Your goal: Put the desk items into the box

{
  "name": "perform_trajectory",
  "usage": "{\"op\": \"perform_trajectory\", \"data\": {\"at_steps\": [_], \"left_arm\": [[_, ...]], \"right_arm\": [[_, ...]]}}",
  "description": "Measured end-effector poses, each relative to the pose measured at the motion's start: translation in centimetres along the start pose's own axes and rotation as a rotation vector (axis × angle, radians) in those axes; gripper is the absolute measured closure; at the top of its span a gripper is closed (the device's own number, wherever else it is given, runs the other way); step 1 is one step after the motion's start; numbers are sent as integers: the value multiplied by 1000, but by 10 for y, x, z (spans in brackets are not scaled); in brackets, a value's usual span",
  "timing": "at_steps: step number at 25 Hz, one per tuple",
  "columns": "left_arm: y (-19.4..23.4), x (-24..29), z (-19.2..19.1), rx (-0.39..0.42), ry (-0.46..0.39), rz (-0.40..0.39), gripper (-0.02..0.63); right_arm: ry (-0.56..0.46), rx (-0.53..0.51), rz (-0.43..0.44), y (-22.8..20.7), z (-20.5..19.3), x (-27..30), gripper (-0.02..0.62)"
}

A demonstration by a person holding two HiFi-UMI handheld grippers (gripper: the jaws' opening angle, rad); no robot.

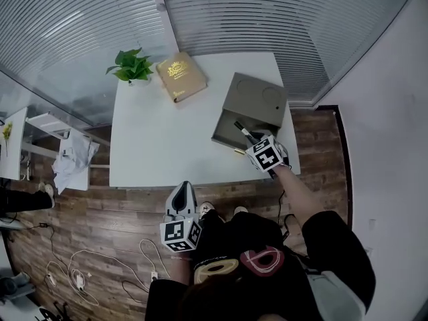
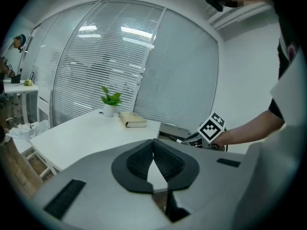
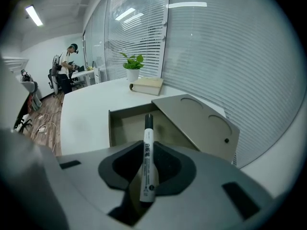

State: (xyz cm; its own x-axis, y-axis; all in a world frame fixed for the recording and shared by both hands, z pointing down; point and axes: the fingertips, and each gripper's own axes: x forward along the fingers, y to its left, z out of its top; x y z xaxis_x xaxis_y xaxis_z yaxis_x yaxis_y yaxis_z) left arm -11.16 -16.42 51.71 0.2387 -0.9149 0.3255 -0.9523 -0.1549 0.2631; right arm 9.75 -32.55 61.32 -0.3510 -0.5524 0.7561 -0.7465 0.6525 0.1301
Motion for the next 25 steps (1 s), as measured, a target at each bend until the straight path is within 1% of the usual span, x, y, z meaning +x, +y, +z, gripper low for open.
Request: {"op": "perform_trajectory", "data": {"at_steps": [4,12,19,25], "left_arm": [[10,-5,-5,-5,13,32,589],[21,-13,-9,-9,27,73,589],[32,-17,-11,-20,32,109,589],[38,-19,-10,-26,34,130,589]], "right_arm": [[18,-25,3,0,-3,10,522],[44,-5,17,-3,-6,23,522],[69,-10,32,-3,-7,34,522],[78,42,35,-6,-7,42,520]]}}
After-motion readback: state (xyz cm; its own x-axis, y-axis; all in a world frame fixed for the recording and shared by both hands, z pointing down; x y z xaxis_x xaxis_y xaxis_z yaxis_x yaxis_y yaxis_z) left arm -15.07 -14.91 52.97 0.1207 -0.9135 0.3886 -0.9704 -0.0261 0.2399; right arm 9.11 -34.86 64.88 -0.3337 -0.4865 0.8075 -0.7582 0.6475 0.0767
